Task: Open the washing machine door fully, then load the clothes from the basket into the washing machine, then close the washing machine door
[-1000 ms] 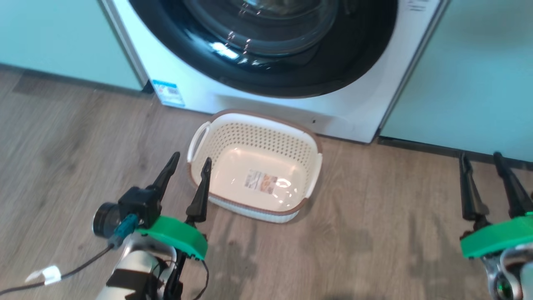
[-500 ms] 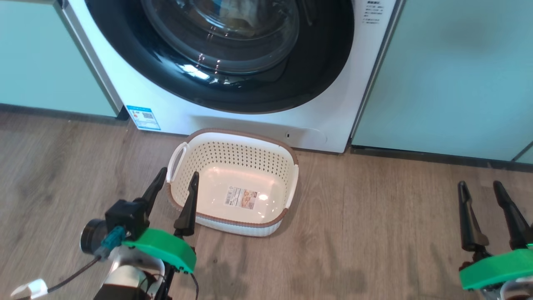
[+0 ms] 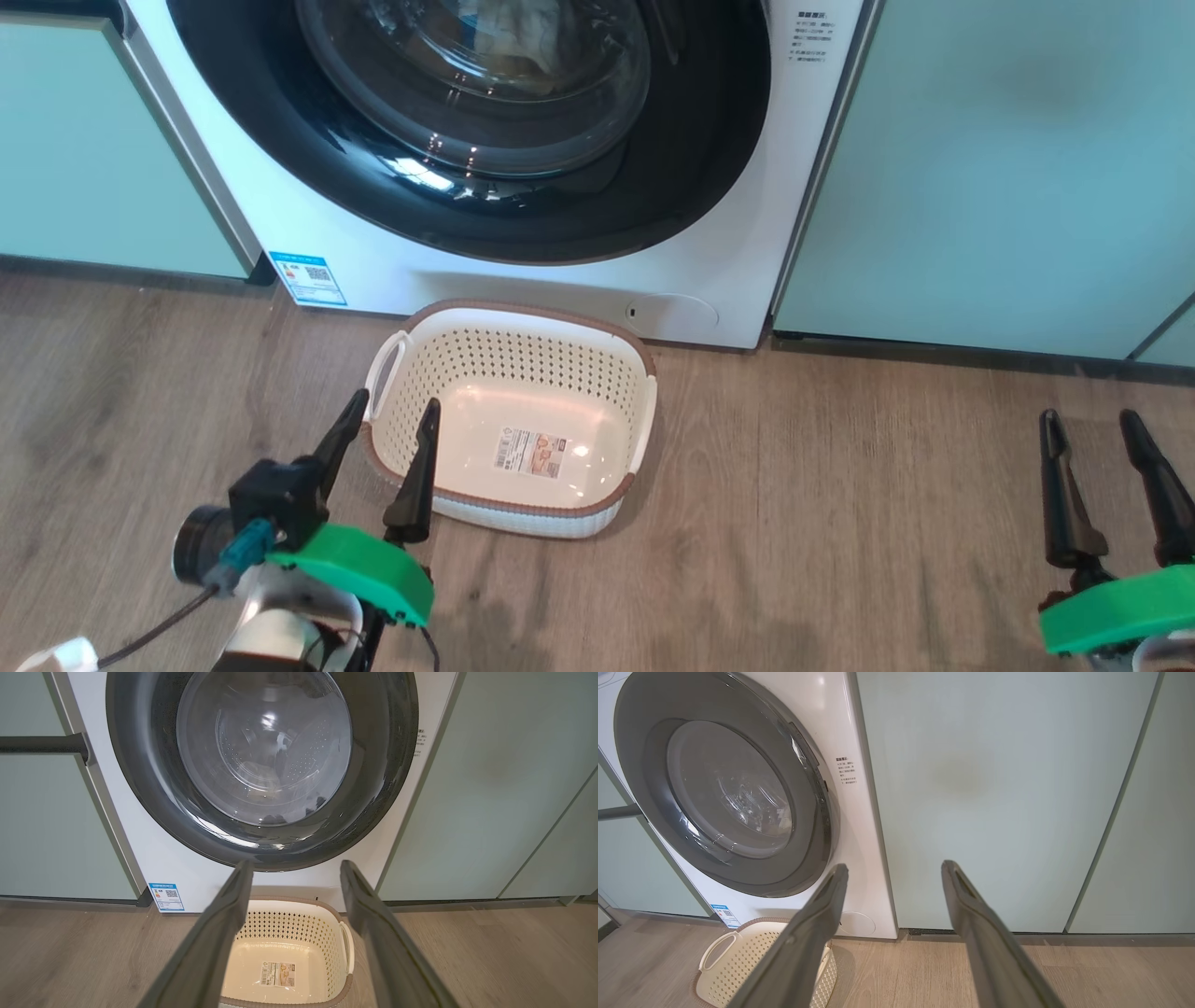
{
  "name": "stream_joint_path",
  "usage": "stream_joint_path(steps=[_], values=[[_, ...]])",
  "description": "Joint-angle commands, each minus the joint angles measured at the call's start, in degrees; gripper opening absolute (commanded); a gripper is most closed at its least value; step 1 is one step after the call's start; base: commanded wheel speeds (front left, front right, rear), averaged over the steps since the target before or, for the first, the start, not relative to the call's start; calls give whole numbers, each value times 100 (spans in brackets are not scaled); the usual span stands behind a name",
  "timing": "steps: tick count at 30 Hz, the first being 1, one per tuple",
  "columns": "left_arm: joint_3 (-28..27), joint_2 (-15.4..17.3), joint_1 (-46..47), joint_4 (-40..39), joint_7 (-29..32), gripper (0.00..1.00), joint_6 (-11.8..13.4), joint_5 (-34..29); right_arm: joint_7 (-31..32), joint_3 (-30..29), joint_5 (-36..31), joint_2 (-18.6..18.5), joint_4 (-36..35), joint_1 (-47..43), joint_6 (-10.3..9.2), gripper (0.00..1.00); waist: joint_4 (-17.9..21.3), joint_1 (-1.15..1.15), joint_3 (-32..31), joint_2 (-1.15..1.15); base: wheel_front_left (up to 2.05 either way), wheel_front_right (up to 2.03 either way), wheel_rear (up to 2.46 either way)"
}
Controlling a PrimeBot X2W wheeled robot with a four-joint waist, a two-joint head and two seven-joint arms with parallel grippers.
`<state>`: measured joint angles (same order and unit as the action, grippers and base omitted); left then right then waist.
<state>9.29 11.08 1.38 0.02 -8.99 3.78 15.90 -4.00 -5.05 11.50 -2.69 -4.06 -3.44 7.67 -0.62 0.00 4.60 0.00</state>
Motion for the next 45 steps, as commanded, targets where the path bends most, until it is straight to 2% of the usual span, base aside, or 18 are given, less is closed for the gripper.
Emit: stream_joint_path(steps=[1,44,45], values=[[-250,124,173,-229,10,100,55,29,-6,97,-28,-22,-212,62,-19,100,6,0,5,0,0,0,0],[-81,169,184,-227,-50,100,291,31,-55,190,303,-19,-54,87,-19,100,124,0,113,0,0,0,0],[157,57,-9,-64,-9,0,276,-1,-9,60,303,13,127,-84,0,0,122,0,111,0,0,0,0]])
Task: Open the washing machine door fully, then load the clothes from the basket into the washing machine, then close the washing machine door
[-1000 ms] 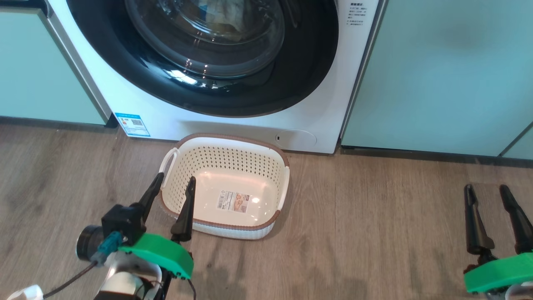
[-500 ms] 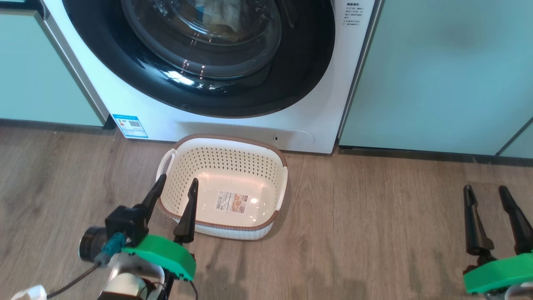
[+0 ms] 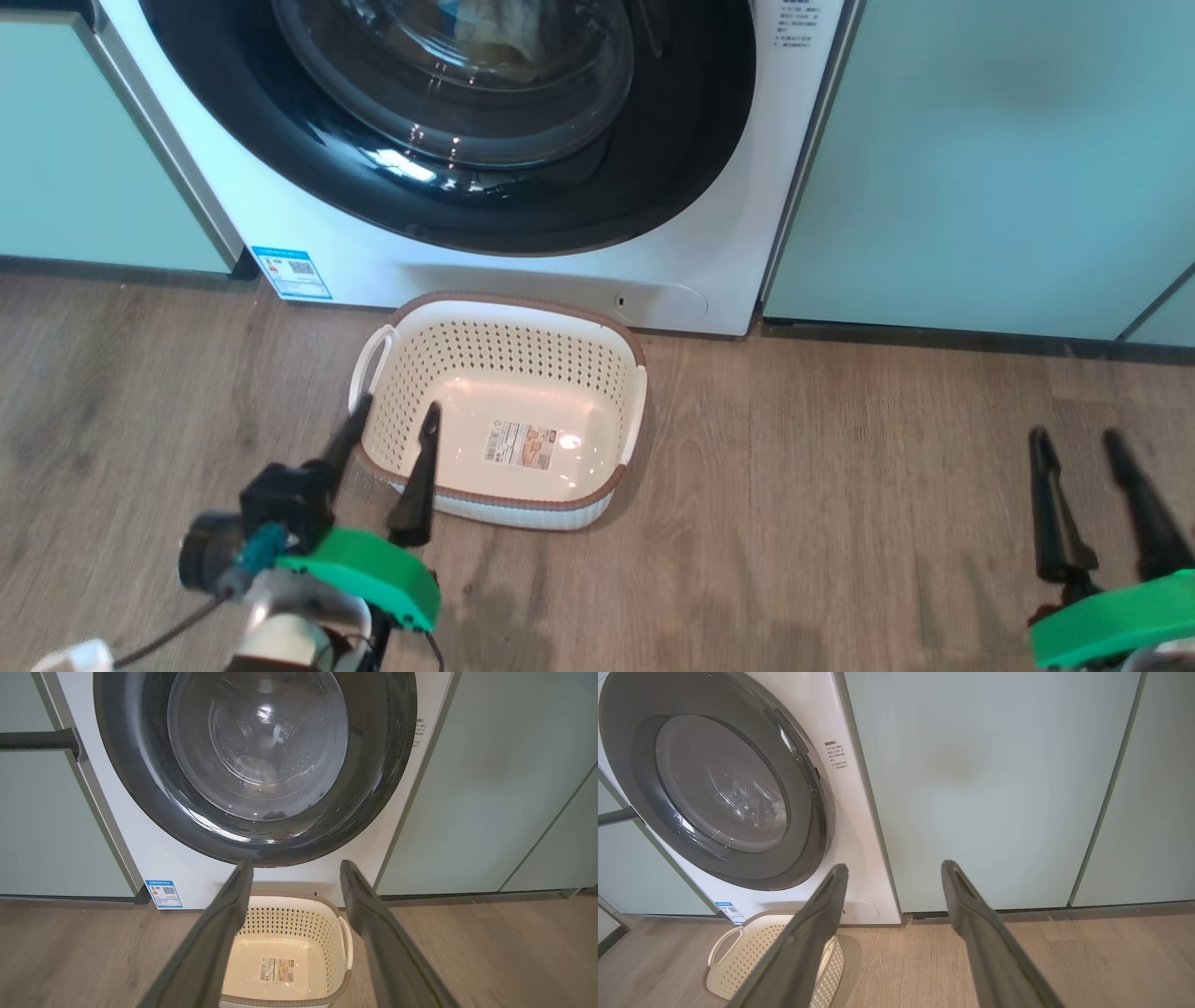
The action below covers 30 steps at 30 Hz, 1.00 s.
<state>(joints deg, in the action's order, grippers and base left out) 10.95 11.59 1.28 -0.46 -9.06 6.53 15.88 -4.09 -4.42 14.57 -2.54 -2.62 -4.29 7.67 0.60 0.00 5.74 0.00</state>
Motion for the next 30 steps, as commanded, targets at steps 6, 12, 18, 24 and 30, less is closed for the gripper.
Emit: stream_joint_path(steps=[6,12,18,24,30], values=[[39,-84,-57,289,25,0,-25,179,12,75,185,18,331,-36,0,0,-2,-1,-10,0,0,0,0],[-23,-99,-30,346,81,0,-89,574,40,93,592,-15,401,22,-1,0,-5,-1,-37,0,0,0,0],[-75,-115,-3,406,127,0,-149,897,62,108,925,-36,460,69,-2,0,-7,-1,-60,0,0,0,0],[-137,-136,28,474,183,0,-219,1279,90,122,1316,-59,525,122,-3,0,-10,-1,-86,0,0,0,0],[-203,-159,57,539,241,0,-288,1663,122,132,1708,-78,588,173,-4,0,-13,0,-113,0,0,0,0]])
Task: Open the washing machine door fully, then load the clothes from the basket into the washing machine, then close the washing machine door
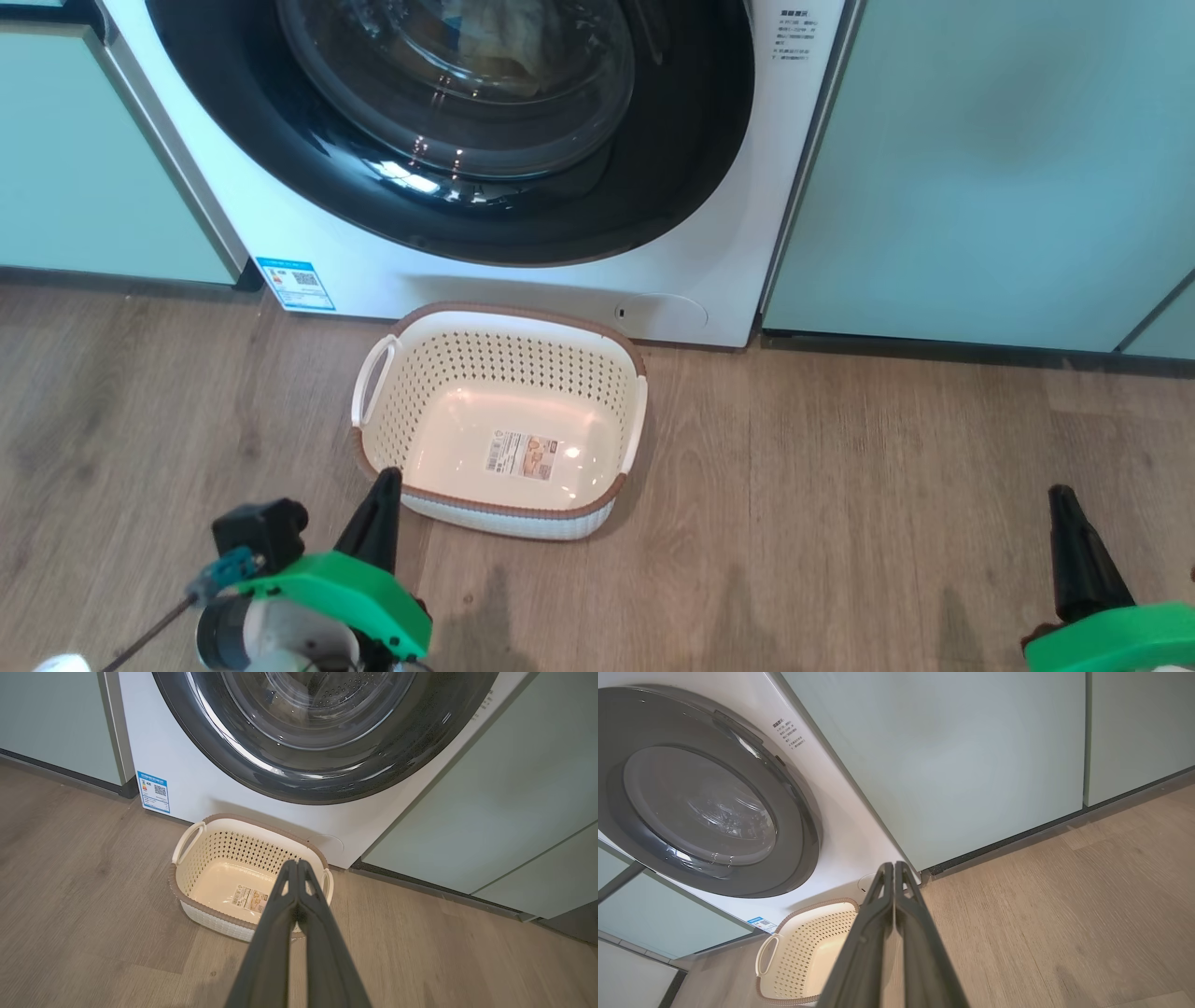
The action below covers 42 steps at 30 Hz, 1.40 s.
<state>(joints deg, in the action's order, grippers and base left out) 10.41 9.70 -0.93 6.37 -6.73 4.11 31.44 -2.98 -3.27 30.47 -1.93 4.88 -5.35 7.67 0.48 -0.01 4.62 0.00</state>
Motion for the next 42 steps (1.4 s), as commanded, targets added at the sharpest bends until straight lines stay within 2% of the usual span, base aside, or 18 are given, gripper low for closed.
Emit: stream_joint_path(steps=[1,42], values=[[-160,26,282,-133,18,0,-58,171,17,18,183,-143,-151,288,-4,0,-1,0,-6,0,0,0,0],[-681,-183,451,231,466,0,-518,2732,295,12,2795,-221,284,637,-10,0,-20,1,-189,0,0,0,0]])
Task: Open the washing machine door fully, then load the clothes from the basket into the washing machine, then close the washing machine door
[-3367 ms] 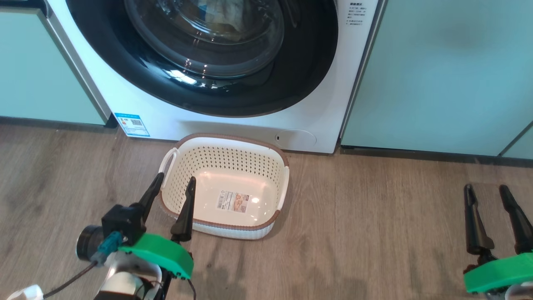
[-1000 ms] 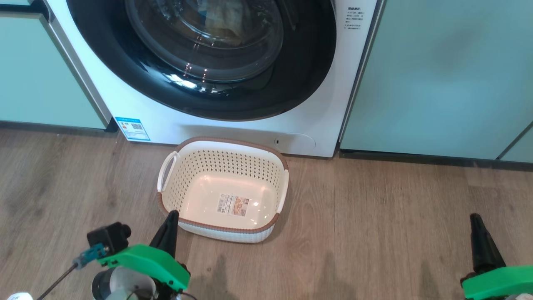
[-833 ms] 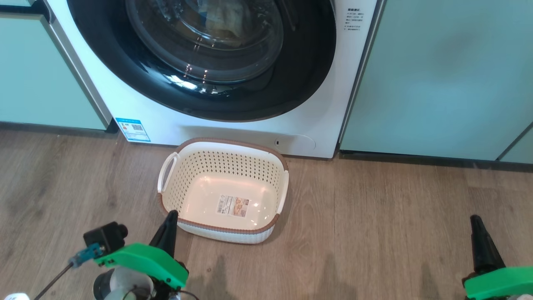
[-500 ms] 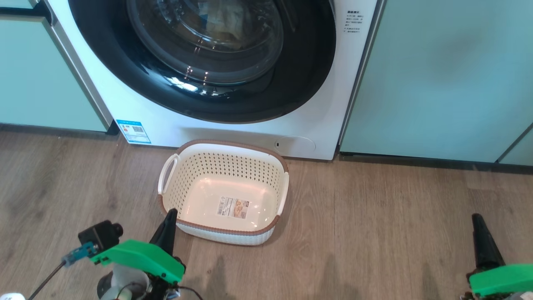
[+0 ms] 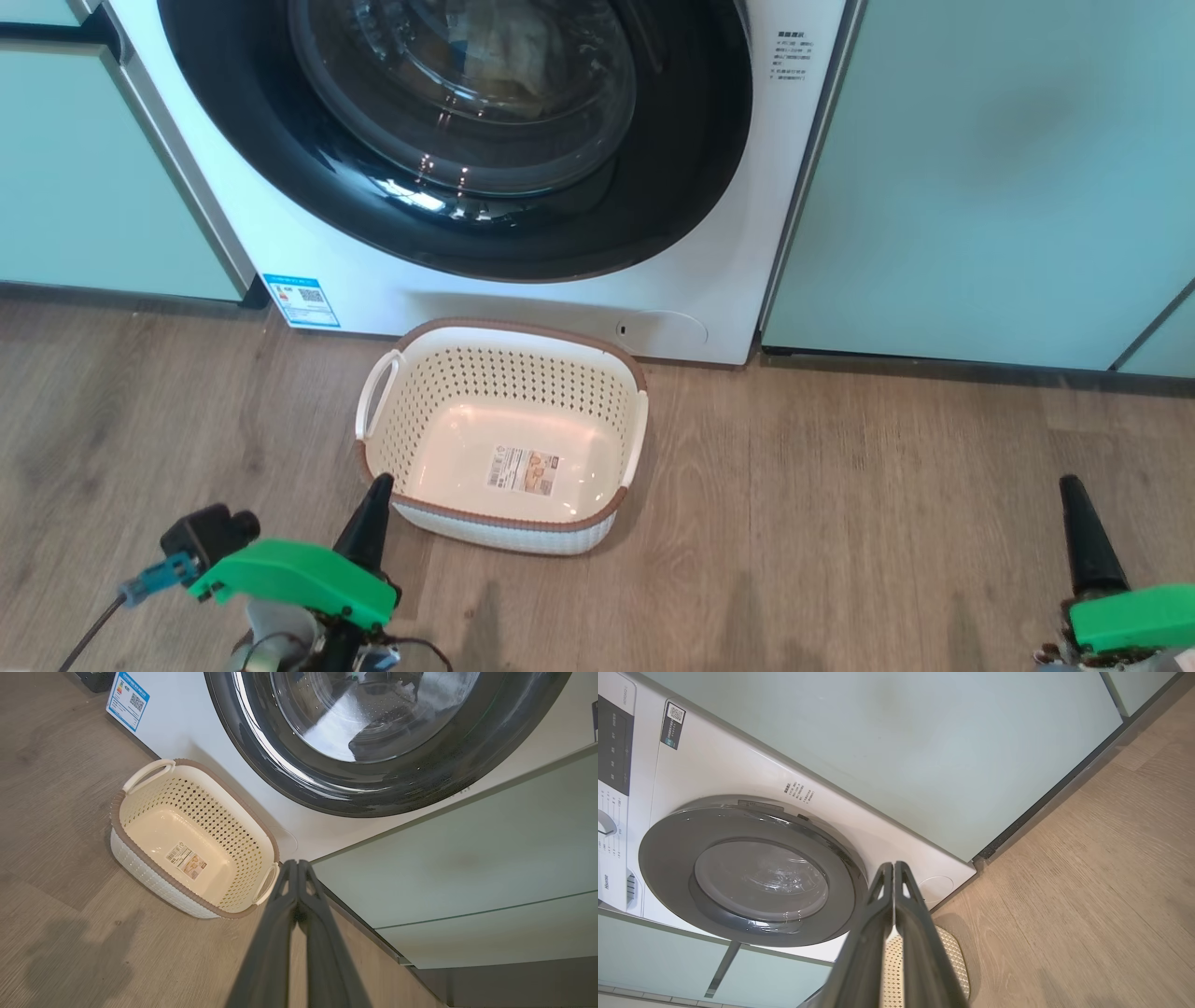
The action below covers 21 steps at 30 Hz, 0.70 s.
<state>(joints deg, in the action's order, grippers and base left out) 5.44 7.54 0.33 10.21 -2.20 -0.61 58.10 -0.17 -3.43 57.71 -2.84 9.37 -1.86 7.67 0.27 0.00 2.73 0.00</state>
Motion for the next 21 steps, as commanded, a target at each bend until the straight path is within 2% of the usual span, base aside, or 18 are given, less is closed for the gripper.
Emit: stream_joint_path(steps=[1,21], values=[[-198,26,328,-145,25,0,-57,128,21,27,134,-131,-154,296,-10,0,0,0,-4,0,0,0,0],[-481,-97,413,39,267,0,-281,1351,183,-9,1379,-146,61,469,-13,0,-10,0,-93,0,0,0,0]])
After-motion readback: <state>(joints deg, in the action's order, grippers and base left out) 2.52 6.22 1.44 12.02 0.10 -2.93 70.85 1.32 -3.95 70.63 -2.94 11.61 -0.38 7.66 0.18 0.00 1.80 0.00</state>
